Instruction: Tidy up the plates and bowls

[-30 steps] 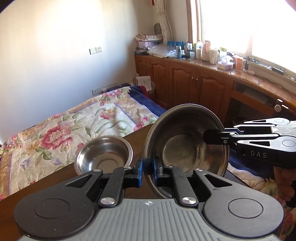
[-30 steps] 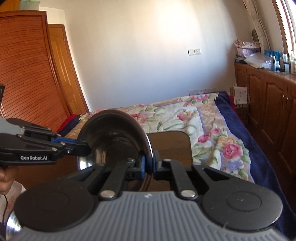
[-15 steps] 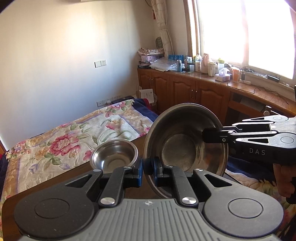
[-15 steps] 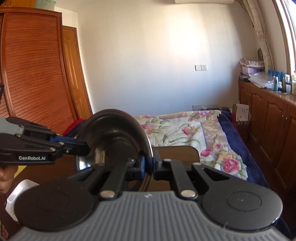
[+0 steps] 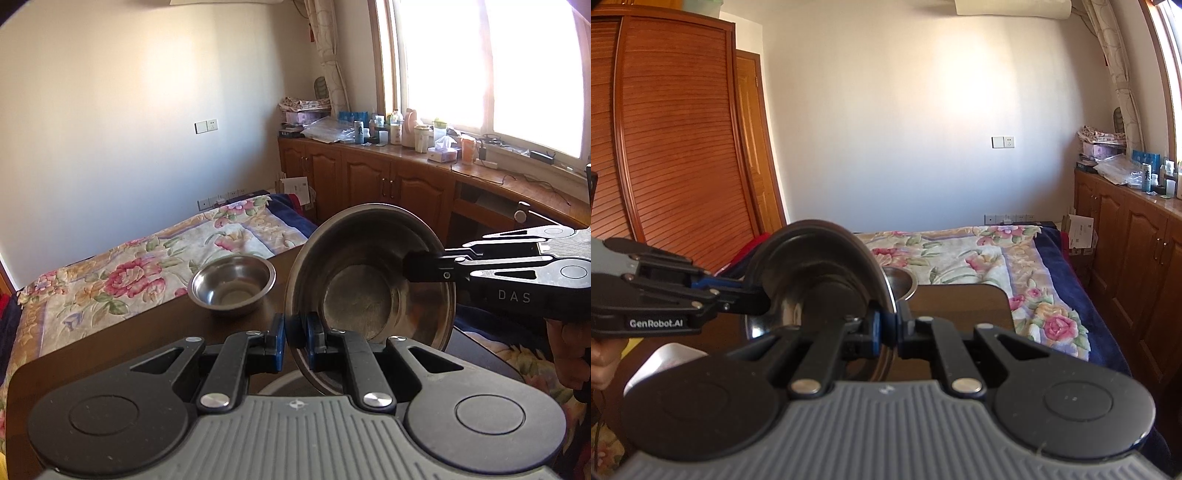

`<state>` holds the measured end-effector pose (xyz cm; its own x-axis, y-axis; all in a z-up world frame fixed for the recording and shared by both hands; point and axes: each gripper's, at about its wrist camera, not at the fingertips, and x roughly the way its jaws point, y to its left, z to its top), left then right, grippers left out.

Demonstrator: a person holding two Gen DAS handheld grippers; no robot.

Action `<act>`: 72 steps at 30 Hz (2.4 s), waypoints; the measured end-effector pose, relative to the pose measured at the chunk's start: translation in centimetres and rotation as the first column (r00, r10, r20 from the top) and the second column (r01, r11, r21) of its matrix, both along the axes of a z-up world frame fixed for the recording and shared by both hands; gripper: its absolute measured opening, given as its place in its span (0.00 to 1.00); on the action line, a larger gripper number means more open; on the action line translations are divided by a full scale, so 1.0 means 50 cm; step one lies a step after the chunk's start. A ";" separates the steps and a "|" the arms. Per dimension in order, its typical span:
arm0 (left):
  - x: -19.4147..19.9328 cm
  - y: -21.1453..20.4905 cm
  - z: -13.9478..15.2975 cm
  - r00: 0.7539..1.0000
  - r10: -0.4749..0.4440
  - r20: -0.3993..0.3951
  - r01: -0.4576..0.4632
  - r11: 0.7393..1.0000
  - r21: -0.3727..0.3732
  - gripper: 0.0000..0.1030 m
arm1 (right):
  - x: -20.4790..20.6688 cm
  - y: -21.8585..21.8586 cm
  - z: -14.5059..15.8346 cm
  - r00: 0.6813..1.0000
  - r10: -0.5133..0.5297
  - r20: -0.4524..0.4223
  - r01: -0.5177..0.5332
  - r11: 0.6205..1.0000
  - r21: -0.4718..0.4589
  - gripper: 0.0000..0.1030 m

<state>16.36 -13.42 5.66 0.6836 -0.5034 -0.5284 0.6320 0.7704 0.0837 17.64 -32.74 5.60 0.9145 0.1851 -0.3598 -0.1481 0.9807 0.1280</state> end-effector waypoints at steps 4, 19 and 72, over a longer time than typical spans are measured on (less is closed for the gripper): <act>-0.015 0.013 -0.015 1.000 0.005 -0.005 -0.005 1.000 -0.004 0.13 | -0.009 0.009 -0.007 1.000 0.001 -0.010 -0.001 1.000 -0.003 0.10; -0.053 0.055 -0.061 0.999 0.029 -0.042 -0.030 0.999 -0.012 0.13 | -0.047 0.052 -0.044 0.998 0.024 -0.049 -0.024 1.000 -0.001 0.10; -0.010 0.129 -0.155 0.986 0.137 -0.097 -0.145 0.986 -0.085 0.15 | 0.006 0.154 -0.111 0.955 0.205 -0.213 -0.258 0.930 -0.263 0.13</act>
